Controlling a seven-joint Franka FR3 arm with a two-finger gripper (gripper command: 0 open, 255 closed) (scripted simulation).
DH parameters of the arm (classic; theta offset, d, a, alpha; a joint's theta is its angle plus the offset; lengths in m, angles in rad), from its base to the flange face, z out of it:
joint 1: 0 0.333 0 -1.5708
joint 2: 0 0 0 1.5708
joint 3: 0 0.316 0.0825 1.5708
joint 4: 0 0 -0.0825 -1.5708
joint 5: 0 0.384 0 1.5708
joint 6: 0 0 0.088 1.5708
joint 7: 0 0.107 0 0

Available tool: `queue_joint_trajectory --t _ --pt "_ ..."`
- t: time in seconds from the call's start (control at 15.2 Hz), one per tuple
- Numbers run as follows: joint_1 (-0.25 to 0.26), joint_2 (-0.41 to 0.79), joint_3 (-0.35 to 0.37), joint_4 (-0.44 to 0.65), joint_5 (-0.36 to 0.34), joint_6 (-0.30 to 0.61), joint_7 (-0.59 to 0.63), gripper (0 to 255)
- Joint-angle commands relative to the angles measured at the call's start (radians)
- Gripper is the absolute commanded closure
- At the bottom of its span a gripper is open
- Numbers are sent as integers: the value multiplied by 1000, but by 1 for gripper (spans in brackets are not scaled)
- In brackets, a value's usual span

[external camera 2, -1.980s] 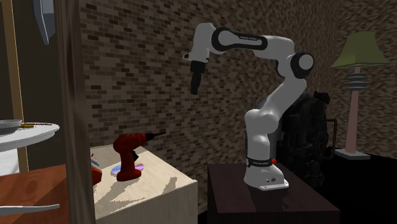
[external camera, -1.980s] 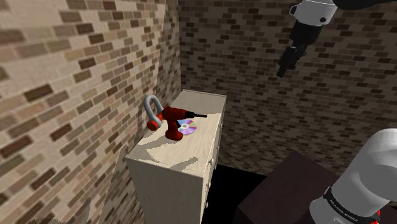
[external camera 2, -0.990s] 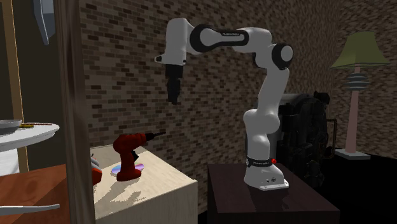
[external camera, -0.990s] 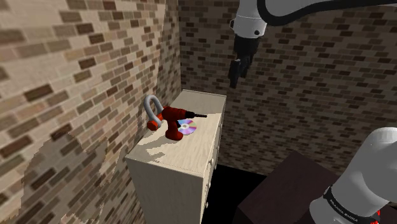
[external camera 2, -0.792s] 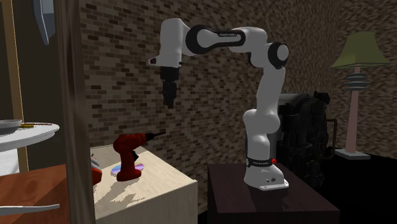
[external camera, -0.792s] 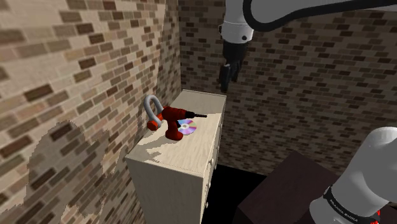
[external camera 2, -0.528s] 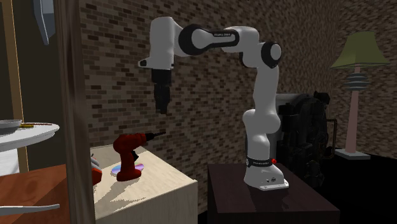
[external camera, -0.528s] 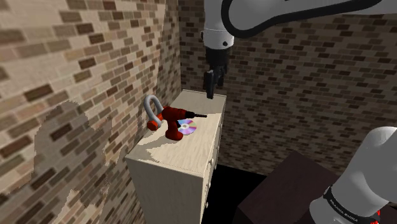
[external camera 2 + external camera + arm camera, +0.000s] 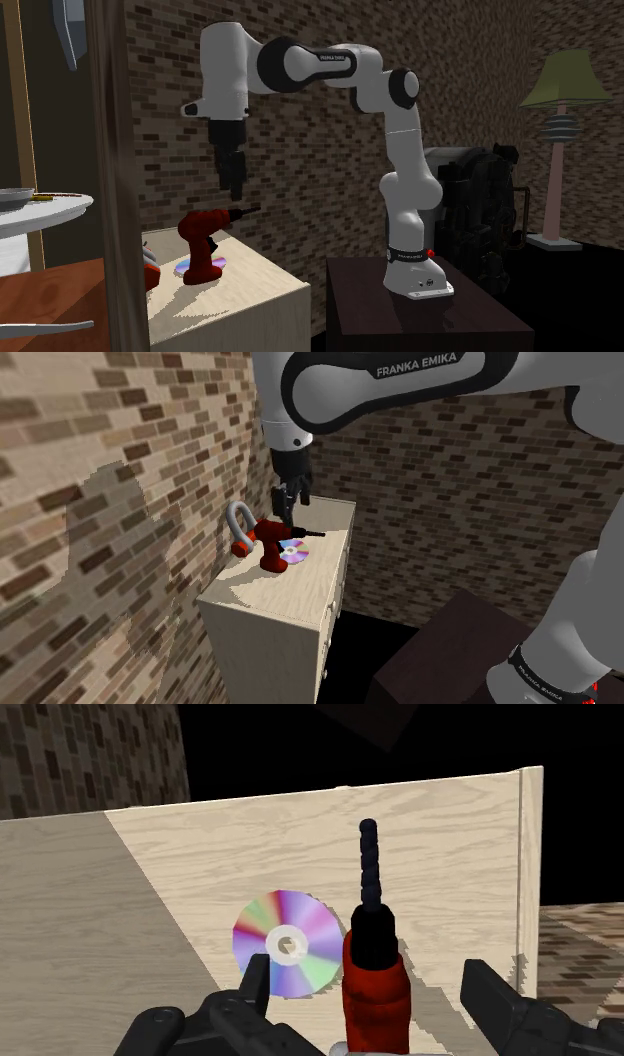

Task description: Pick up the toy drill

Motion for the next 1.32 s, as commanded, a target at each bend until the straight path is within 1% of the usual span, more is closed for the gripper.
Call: queue_joint_trajectory --t 0.0,0.4,0.53,0.59,1.19,1.25 --pt "12 34 7 15 -12 9 8 0" --pt "10 40 4 -58 -17 87 18 0" --pt "9 41 4 -65 -18 94 19 0" --pt "10 41 4 -65 -17 94 19 255" --pt "9 41 4 -65 -18 94 19 255" --pt "10 40 5 -54 -16 82 17 255"
